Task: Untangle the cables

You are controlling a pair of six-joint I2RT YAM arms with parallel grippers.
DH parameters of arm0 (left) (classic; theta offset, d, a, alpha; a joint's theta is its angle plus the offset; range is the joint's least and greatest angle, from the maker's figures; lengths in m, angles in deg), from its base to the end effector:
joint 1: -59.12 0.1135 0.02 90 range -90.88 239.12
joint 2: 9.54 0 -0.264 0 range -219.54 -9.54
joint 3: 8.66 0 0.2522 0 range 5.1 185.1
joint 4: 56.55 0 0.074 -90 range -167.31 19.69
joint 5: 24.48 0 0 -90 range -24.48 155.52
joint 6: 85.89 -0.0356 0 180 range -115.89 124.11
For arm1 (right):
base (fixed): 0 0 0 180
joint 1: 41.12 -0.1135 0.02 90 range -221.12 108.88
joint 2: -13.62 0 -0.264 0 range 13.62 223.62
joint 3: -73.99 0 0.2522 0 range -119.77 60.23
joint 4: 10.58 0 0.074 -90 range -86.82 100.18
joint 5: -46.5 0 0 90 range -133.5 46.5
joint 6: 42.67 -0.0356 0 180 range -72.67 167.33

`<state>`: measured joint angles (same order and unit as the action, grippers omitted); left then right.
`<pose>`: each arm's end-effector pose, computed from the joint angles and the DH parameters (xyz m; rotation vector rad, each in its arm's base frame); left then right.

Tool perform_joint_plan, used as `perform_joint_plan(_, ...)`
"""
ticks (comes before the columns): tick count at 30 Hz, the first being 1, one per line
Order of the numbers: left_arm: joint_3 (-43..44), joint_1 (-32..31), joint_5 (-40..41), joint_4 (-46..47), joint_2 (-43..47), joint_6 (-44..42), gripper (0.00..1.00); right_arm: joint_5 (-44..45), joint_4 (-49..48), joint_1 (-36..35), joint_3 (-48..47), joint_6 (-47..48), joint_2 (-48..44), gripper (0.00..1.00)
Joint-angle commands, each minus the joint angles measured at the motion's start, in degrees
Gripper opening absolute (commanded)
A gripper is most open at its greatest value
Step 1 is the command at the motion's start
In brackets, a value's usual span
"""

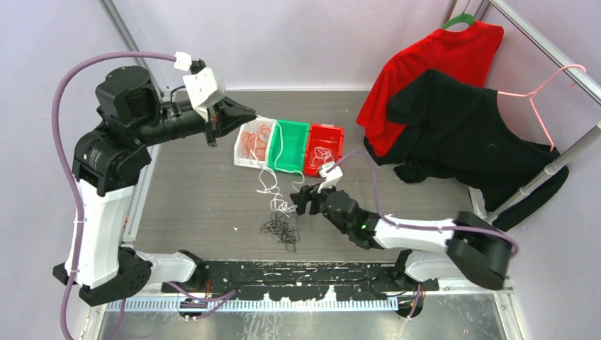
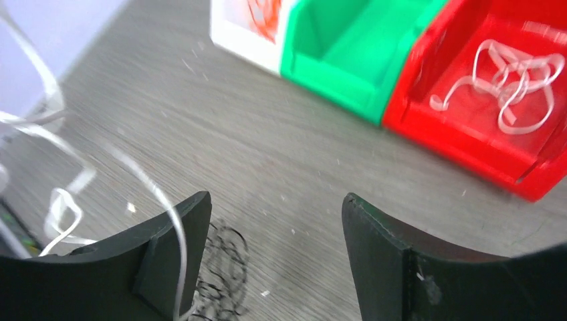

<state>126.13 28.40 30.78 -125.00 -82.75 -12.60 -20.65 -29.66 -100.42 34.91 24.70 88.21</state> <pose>0.1326 -0.1024 0.5757 1.0856 1.3303 -0.6926 0.1434 0.2144 0.1913 -0.3184 1.8543 0.6280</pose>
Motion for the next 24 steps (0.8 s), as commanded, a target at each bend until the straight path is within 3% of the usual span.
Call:
perform_joint_plan(1, -2.5, 0.1, -1.0, 4.2, 2.5, 0.3, 0.00, 2.2, 4.4, -0.1, -3.8, 3.2, -11.9, 0.77)
perform_joint_plan(6, -1.8, 0.0, -0.4, 7.1, 2.9, 0.5, 0.00, 1.7, 11.7, 0.5, -7.7, 5.6, -17.8, 0.79)
perform_joint_plan(12, 0.9, 0.0, -1.1, 9.4, 2.5, 0.6, 0.00, -0.4, 12.5, 0.7, -9.8, 6.4, -18.2, 0.79)
perform_joint_plan(24, -3.8, 0.0, -1.3, 9.7, 4.1, -0.7, 0.00, -23.0, 11.1, -0.9, -28.4, 3.5, -16.8, 0.75)
